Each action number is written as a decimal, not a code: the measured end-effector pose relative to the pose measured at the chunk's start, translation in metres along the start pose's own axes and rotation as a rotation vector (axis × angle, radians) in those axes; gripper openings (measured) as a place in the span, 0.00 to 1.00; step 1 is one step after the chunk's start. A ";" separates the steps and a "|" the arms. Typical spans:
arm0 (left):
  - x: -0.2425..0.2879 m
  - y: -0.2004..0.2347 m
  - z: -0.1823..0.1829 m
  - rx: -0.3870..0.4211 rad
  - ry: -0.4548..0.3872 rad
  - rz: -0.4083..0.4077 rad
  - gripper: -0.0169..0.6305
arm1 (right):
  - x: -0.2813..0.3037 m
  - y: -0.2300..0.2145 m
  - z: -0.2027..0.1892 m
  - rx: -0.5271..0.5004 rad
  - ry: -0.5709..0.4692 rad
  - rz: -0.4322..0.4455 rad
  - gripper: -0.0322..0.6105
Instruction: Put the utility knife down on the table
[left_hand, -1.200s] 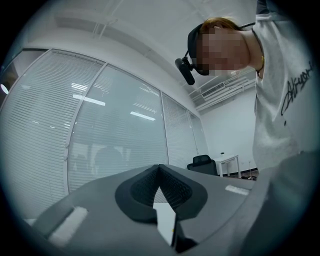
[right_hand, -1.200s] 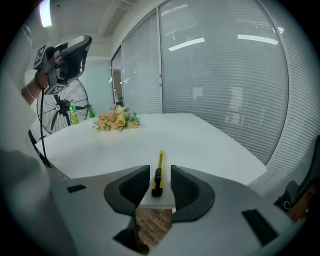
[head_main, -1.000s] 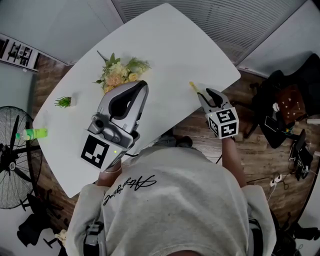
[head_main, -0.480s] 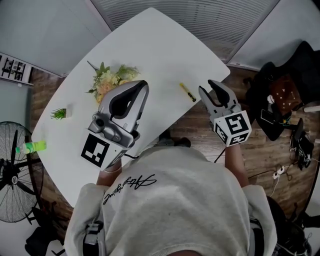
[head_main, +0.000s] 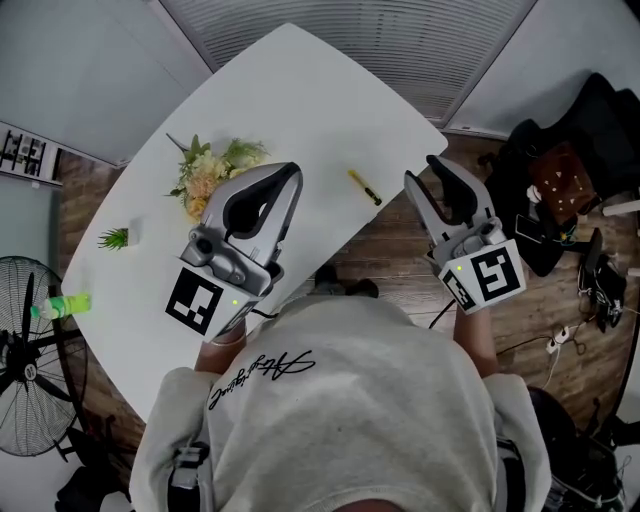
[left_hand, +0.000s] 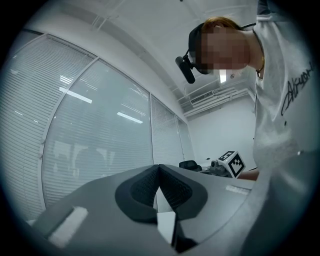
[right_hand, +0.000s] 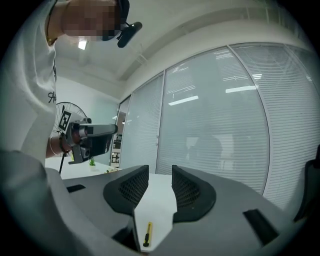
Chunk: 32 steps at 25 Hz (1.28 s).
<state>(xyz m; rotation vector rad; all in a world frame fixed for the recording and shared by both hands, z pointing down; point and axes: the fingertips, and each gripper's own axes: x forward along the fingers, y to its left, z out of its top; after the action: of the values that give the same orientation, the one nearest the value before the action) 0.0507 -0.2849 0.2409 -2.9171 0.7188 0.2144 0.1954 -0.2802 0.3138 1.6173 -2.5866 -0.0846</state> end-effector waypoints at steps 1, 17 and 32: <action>0.001 -0.001 0.000 0.000 -0.001 -0.002 0.02 | -0.003 0.000 0.005 0.003 -0.013 0.001 0.28; 0.017 -0.018 0.000 0.007 -0.001 -0.038 0.02 | -0.053 -0.011 0.061 -0.018 -0.156 -0.032 0.28; 0.036 -0.048 -0.005 0.016 -0.005 -0.077 0.02 | -0.094 -0.026 0.064 -0.025 -0.193 -0.074 0.09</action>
<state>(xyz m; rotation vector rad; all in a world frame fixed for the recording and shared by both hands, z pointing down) 0.1048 -0.2599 0.2439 -2.9218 0.6028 0.2064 0.2531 -0.2068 0.2429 1.7784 -2.6496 -0.2911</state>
